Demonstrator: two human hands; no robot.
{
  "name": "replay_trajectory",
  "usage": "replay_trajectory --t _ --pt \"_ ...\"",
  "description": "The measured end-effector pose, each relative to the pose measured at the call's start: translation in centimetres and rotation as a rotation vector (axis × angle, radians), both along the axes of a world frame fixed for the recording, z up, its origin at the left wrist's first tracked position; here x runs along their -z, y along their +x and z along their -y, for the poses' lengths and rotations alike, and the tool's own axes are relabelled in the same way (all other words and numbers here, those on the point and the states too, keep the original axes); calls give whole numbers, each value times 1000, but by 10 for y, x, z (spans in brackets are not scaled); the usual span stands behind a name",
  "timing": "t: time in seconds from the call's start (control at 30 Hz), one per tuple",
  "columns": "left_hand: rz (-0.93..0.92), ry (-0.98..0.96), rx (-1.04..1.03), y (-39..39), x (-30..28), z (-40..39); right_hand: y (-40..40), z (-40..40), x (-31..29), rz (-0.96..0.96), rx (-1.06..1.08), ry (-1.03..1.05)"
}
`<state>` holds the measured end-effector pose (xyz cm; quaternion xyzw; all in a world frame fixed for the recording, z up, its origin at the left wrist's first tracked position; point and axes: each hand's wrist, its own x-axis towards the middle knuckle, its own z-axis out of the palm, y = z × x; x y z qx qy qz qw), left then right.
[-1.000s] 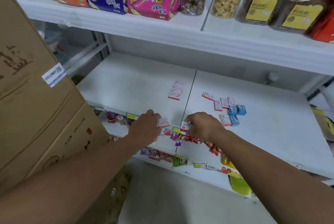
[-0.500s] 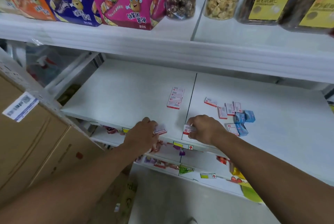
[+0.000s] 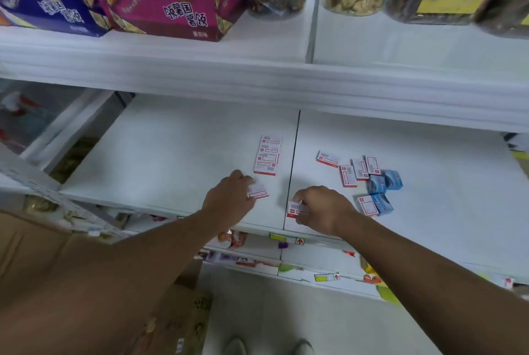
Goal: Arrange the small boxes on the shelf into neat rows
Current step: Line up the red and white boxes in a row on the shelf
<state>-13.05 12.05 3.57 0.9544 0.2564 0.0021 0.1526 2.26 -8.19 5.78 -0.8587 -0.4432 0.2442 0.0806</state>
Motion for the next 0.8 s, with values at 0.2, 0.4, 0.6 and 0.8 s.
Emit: replay_trajectory --t 0.2,0.4,0.6,0.8 --pt "-8 -7 94 36 14 -16 -4 -7 1 33 78 18" --pt "-33 -38 160 52 56 -28 -14 -15 29 45 103 -17" --pt "34 -28 137 51 73 -28 -23 -25 47 82 83 0" --pt "98 -91 24 24 64 -25 -32 -41 39 126 53 13"
